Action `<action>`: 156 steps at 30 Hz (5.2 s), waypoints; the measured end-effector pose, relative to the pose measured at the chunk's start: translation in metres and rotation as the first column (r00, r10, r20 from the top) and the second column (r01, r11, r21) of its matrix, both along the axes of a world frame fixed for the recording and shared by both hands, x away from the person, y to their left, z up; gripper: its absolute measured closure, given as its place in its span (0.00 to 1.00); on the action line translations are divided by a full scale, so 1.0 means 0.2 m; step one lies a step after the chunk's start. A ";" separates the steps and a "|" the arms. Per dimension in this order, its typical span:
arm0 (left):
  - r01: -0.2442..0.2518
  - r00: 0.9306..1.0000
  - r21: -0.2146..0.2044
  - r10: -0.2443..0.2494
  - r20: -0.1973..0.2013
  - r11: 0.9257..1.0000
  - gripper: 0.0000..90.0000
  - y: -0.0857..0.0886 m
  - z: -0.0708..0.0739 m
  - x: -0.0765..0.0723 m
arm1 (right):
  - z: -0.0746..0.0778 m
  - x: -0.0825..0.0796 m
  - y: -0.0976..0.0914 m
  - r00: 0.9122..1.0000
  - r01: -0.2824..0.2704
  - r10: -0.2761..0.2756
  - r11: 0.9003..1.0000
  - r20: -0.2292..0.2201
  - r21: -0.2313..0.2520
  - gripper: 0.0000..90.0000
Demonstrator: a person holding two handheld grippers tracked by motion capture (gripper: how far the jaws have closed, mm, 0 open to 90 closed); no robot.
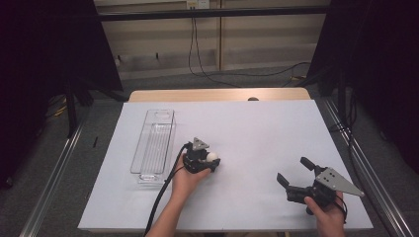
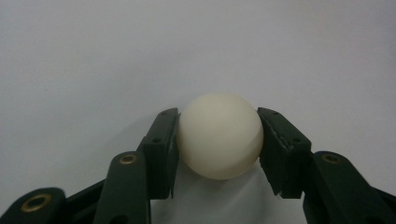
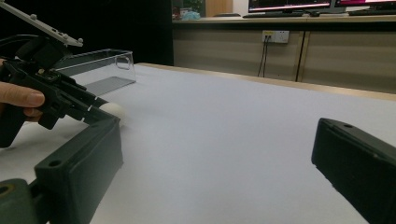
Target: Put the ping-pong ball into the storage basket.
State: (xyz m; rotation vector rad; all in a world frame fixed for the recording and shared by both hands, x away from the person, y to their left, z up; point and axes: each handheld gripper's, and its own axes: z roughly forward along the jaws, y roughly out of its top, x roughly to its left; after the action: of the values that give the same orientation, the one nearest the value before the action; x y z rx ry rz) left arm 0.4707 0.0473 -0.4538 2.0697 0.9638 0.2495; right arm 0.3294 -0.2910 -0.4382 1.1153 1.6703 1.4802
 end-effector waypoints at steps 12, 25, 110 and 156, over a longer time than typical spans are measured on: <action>-0.006 1.000 -0.017 0.006 -0.017 1.000 0.57 0.03 0.04 -0.01 | 0.00 0.00 0.00 1.000 0.005 -0.005 1.000 0.000 0.006 0.02; 0.001 1.000 -0.031 -0.002 -0.016 1.000 0.57 0.06 0.08 -0.02 | 0.00 0.00 0.00 1.000 0.006 -0.006 1.000 -0.001 0.005 0.02; -0.028 1.000 -0.073 0.028 -0.005 0.997 0.57 0.23 0.26 -0.07 | 0.00 0.00 0.00 1.000 -0.005 0.005 1.000 -0.004 -0.008 0.02; -0.064 0.997 -0.115 0.068 0.030 0.991 0.57 0.38 0.26 -0.11 | -0.01 0.00 0.00 1.000 -0.004 0.004 1.000 -0.009 -0.008 0.02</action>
State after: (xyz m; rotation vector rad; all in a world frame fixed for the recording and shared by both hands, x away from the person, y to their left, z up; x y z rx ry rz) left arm 0.4495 0.1226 -0.4020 1.9264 1.0043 0.2577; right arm 0.3303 -0.2900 -0.4395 1.1164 1.6833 1.4724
